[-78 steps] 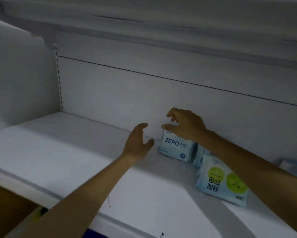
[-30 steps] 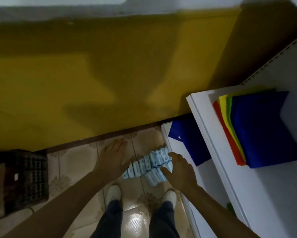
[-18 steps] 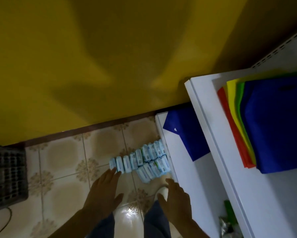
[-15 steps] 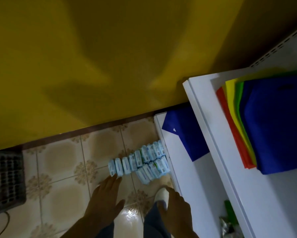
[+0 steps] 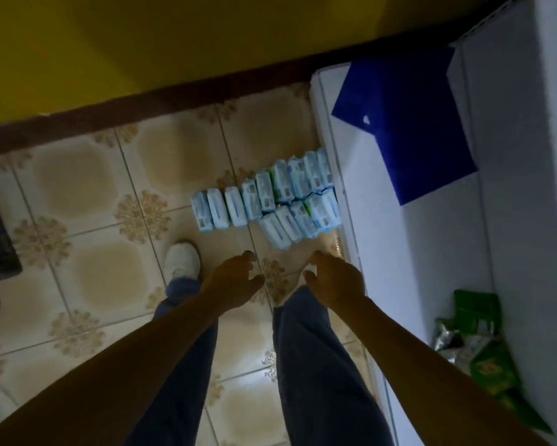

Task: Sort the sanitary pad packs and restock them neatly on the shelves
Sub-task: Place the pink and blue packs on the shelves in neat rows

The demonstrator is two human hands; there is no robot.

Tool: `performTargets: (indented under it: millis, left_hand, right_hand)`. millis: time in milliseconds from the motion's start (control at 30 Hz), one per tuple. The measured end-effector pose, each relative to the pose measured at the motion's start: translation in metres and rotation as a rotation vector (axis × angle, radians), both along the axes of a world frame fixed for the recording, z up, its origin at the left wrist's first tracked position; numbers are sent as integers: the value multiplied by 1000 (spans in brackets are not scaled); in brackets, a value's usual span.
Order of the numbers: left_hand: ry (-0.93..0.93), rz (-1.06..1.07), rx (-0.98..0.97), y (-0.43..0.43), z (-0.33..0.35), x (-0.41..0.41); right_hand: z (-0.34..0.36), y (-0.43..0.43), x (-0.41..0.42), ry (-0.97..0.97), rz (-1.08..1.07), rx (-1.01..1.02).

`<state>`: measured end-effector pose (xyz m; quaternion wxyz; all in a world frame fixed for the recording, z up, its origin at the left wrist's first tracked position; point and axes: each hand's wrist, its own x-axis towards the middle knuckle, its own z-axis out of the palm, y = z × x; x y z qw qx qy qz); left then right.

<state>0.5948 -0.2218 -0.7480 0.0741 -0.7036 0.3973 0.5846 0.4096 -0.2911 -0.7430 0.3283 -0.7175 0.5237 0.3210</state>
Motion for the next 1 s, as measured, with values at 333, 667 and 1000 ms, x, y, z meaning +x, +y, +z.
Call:
performTargets:
  millis: [333, 667, 1000]
  left_hand:
    - [-58, 324, 95, 0, -218, -58]
    - [36, 486, 0, -11, -225, -51]
    - [-52, 458, -788, -36, 61, 12]
  right_hand:
    - [-204, -12, 3, 27, 149, -103]
    - [-209, -29, 29, 95, 456, -103]
    - [77, -45, 68, -560, -19, -586]
